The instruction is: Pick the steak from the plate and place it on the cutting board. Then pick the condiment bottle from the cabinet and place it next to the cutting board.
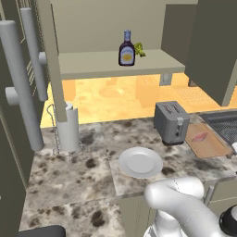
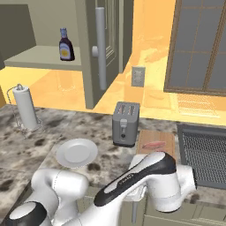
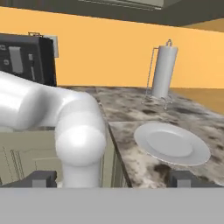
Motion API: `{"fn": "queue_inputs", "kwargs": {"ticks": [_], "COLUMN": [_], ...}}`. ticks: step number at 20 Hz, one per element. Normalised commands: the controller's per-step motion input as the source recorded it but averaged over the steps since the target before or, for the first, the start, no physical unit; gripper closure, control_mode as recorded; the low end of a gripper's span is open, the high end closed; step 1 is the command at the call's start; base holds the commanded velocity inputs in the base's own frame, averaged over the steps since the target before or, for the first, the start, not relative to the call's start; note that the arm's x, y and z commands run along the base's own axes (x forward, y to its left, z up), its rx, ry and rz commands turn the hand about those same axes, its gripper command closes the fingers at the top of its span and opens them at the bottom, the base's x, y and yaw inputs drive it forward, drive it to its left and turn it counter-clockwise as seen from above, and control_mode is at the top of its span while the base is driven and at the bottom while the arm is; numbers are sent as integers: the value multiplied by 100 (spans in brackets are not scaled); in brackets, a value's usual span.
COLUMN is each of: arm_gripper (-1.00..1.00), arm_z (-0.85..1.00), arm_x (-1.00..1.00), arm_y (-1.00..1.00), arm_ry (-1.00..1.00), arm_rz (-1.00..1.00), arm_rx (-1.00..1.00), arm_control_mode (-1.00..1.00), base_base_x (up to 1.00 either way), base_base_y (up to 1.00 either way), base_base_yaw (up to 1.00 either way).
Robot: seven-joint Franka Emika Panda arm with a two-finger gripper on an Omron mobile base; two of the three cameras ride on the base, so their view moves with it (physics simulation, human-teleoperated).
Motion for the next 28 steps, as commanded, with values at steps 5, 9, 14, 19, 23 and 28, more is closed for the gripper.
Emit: {"fn": "queue_inputs", "kwargs": {"ticks": [5, 9, 14, 19, 23, 28], "arm_gripper": [-100, -100, -100, -100, -100, -100], "arm_z": [60, 50, 36, 19, 20, 22], "arm_x": [-33, -41, -54, -54, -34, -20], "arm_y": [2, 21, 36, 50, 48, 49], "arm_ry": [0, 0, -14, -13, -5, -1], "arm_rz": [0, 0, -1, -6, -13, -14], "arm_rx": [27, 22, 15, 7, 1, 0], "arm_control_mode": [-100, -100, -100, -100, -100, -100], "base_base_x": [0, 0, 0, 0, 0, 0], "base_base_y": [0, 0, 0, 0, 0, 0], "base_base_yaw": [0, 0, 0, 0, 0, 0]}}
